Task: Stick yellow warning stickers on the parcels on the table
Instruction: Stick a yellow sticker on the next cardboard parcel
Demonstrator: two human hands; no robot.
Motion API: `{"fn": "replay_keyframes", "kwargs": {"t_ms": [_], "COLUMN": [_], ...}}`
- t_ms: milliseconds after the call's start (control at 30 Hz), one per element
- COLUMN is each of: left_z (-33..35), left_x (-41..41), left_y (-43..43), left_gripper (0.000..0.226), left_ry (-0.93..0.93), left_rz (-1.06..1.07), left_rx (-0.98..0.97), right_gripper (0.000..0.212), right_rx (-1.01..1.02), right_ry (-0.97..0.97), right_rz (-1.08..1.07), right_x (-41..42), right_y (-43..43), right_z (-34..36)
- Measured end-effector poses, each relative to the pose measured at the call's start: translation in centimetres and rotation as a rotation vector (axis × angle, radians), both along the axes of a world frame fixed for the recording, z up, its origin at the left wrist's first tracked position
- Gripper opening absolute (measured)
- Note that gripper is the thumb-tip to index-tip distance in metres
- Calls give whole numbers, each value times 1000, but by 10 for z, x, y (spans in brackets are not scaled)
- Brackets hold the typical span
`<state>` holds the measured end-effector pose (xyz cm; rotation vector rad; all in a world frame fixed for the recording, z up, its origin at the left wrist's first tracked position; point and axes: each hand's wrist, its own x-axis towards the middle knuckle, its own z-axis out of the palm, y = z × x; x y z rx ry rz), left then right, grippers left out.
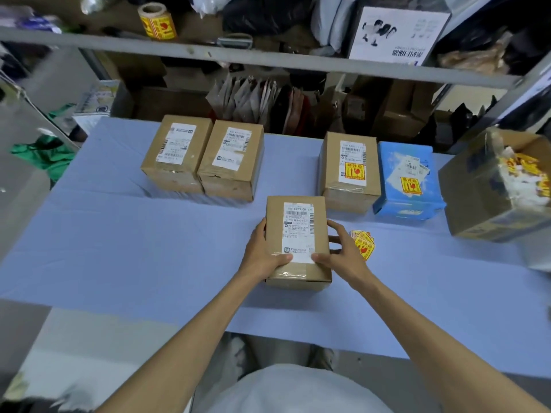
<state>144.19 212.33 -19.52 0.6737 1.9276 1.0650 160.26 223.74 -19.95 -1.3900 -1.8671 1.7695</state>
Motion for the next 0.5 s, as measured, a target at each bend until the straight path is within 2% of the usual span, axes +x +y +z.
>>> {"fn": "replay_keyframes", "kwargs": {"t_ms": [133, 500], "left_z": [0, -8], "left_x": [12, 47], "left_y": [2, 11], "left_gripper": [91, 79], "left_ry": [12, 55], "left_rz": [-42, 64], "left_rx": [39, 1], "right_gripper": [78, 79], "right_rx": [17, 40], "right_ry": [73, 129], "right_rz": [-109, -126], "right_x": [16, 56], "right_y": [-6, -6], "right_z": [-5, -24]}}
